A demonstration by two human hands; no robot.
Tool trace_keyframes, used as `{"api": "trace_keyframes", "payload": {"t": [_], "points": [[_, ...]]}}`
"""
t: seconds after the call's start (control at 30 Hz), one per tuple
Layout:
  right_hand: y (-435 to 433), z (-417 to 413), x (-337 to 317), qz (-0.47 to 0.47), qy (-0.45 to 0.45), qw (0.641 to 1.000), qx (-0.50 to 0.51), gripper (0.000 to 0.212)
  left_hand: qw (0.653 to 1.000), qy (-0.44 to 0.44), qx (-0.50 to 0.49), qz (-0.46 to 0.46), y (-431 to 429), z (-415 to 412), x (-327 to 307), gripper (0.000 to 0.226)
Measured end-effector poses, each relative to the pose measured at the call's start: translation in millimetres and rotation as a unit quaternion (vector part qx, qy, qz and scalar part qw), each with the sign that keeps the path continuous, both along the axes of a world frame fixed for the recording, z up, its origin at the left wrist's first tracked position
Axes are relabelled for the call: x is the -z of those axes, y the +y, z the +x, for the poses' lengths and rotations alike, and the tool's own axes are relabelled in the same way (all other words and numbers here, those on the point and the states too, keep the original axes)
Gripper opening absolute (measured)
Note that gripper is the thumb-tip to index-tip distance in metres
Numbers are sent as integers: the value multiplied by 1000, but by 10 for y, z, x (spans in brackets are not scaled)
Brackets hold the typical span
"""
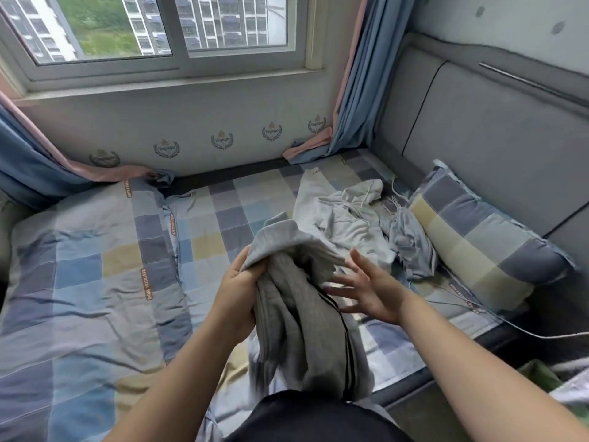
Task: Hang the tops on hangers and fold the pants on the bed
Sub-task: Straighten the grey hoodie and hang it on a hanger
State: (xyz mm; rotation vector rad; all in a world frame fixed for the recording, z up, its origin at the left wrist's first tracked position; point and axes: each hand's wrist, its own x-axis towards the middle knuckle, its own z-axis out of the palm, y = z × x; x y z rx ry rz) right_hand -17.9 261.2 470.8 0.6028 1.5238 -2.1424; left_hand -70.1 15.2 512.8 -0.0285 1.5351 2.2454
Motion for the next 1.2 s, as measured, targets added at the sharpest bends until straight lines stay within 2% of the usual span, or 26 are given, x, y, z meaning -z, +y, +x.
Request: {"api": "trace_keyframes", "payload": {"t": [0.07, 0.1, 0.23, 0.33, 0.4, 0.47, 0.5, 0.57, 0.67, 0.73, 0.8, 0.87, 0.9, 0.97, 1.03, 1.1, 1.13, 1.2], "points": [[-86, -96, 51, -118, 8, 993, 3, 62, 1000, 5, 13, -2, -20, 37, 58, 29], [-138, -160, 32, -138, 9, 990, 11, 60, 1000, 6, 17, -2, -41, 55, 92, 30], [-368, -424, -142, -73, -15, 996, 56, 23, 999, 10, 40, -23, -226, 117, 206, 33], [-423, -589, -333, -83, 31, 991, 103, 17, 988, 47, 86, -118, -440, 126, 294, 24], [-475, -634, -495, -47, 93, 990, 93, 18, 955, 63, 193, -217, -607, 133, 348, 20], [-572, -581, -601, 42, 156, 986, 43, 25, 902, 3, 325, -284, -756, 137, 360, 27], [-636, -519, -628, 87, 185, 979, 5, 28, 885, -37, 348, -308, -814, 120, 356, 38], [-763, -370, -612, 173, 232, 954, -76, 30, 893, -86, 300, -325, -874, 32, 364, 61], [-925, -176, -549, 252, 250, 921, -163, 24, 932, -93, 166, -309, -819, -132, 299, 67], [-1012, -58, -539, 281, 266, 895, -223, 22, 933, -92, 168, -304, -744, -212, 226, 77], [-1093, 61, -536, 325, 276, 861, -277, 25, 902, -102, 252, -335, -630, -275, 179, 88], [-1135, 160, -509, 390, 286, 821, -304, 17, 840, -120, 356, -391, -466, -328, 162, 89], [-1146, 203, -494, 425, 296, 798, -309, 14, 806, -133, 401, -414, -374, -346, 167, 81], [-1166, 280, -480, 474, 310, 761, -317, 14, 744, -157, 469, -450, -208, -351, 192, 48], [-1177, 344, -466, 490, 315, 745, -325, 13, 701, -158, 507, -476, -94, -326, 247, 22], [-1175, 395, -444, 494, 310, 743, -327, 13, 705, -151, 498, -483, -39, -285, 315, 15], [-1165, 416, -427, 495, 305, 749, -319, 17, 727, -148, 473, -476, -21, -266, 354, 13], [-1149, 466, -389, 497, 291, 762, -296, 22, 801, -138, 378, -444, -15, -239, 437, 9]]}}
